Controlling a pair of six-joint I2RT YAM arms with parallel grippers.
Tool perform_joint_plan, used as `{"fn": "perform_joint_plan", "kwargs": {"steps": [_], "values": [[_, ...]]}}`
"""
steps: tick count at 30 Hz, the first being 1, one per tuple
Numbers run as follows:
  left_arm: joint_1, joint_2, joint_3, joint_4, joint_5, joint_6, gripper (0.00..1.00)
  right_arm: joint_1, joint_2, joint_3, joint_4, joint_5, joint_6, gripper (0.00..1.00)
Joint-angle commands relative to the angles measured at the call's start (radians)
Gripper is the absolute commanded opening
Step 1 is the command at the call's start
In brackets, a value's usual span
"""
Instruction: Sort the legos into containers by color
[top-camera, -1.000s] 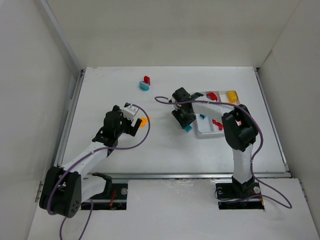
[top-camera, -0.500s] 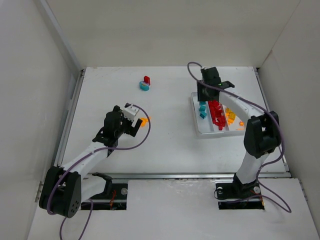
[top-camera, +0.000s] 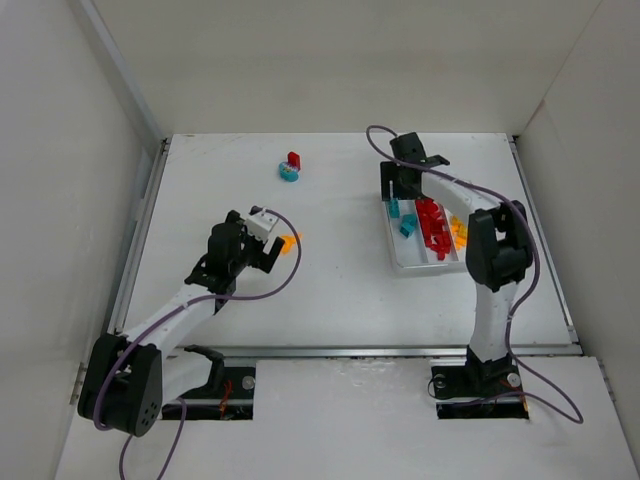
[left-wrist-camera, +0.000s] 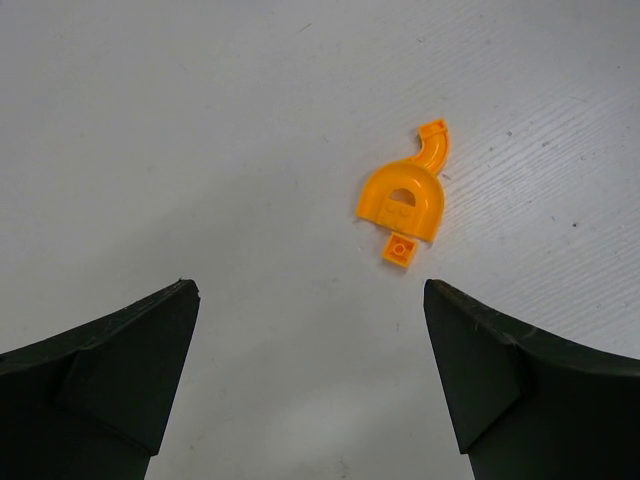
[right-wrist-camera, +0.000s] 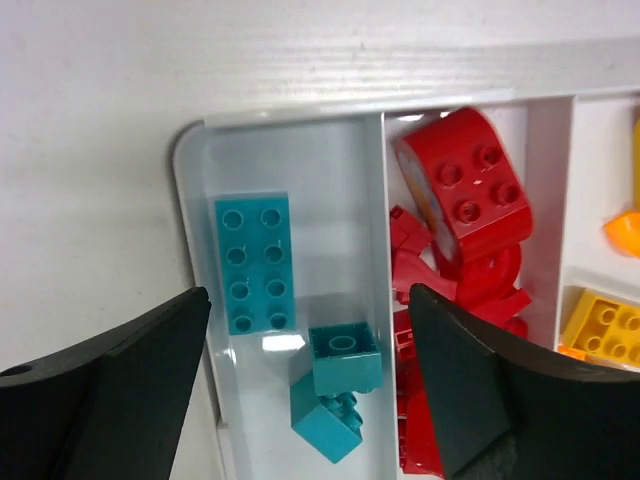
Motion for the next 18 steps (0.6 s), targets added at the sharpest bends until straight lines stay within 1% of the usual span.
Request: {"fn": "perform_joint_plan", "kwargs": {"steps": [1, 3, 5, 6, 7, 8, 10, 11, 12, 14, 15, 17, 18], "values": [[-0.005, 0.000, 0.039, 0.039, 0.004, 0.021, 0.94, 0.003, -0.091, 0.079, 0.016, 0.019, -0.012, 0.86], [-0.005, 0.038, 0.062, 0.039, 0.004, 0.021, 0.95, 0.003, -0.151, 0.079, 0.025, -0.001, -0.012, 0.90], [-0.005, 0.090, 0.123, 0.039, 0.004, 0.032, 0.96, 0.003, -0.197, 0.059, 0.065, -0.045, -0.012, 0.90], [-0.014, 0.115, 0.150, 0.039, -0.005, 0.041, 0.98, 0.003, -0.241, 0.032, 0.082, -0.065, -0.022, 0.94], [-0.015, 0.141, 0.179, 0.039, -0.005, 0.041, 0.98, 0.003, -0.260, 0.018, 0.099, -0.083, -0.022, 0.94], [-0.015, 0.168, 0.248, 0.039, 0.004, 0.041, 1.00, 0.003, -0.275, 0.004, 0.123, -0.121, -0.035, 0.94], [-0.005, 0.266, 0.325, 0.015, 0.040, 0.041, 1.00, 0.003, -0.295, -0.017, 0.124, -0.151, -0.035, 0.94], [0.005, 0.302, 0.409, 0.005, 0.056, 0.041, 1.00, 0.003, -0.295, -0.018, 0.124, -0.162, -0.035, 0.94], [0.005, 0.375, 0.452, -0.004, 0.071, 0.032, 1.00, 0.003, -0.295, -0.018, 0.113, -0.175, -0.035, 0.94], [0.005, 0.453, 0.534, -0.031, 0.122, 0.044, 1.00, 0.003, -0.295, -0.030, 0.113, -0.197, -0.035, 0.94], [0.015, 0.536, 0.621, -0.045, 0.134, 0.044, 1.00, 0.003, -0.295, -0.039, 0.113, -0.206, -0.044, 0.94], [0.015, 0.628, 0.722, -0.106, 0.171, 0.060, 1.00, 0.003, -0.283, -0.039, 0.113, -0.206, -0.044, 0.94], [0.015, 0.677, 0.846, -0.134, 0.171, 0.060, 1.00, 0.003, -0.283, -0.039, 0.102, -0.206, -0.044, 0.94]]}}
